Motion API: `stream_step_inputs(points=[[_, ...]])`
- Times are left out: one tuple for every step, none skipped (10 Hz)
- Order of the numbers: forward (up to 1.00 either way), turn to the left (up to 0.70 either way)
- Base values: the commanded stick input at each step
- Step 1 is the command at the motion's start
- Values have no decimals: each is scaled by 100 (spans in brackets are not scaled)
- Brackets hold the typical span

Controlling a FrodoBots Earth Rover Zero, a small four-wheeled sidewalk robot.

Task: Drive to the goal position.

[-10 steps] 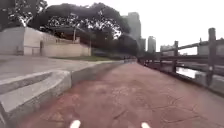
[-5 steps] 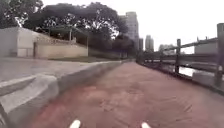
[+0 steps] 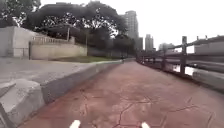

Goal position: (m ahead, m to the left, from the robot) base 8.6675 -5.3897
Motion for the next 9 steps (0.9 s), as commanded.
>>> stream_step_inputs(points=[[70, 0], [70, 0], [70, 0], [70, 0], [70, 0], [70, -7], [70, -34], [70, -28], [70, -14]])
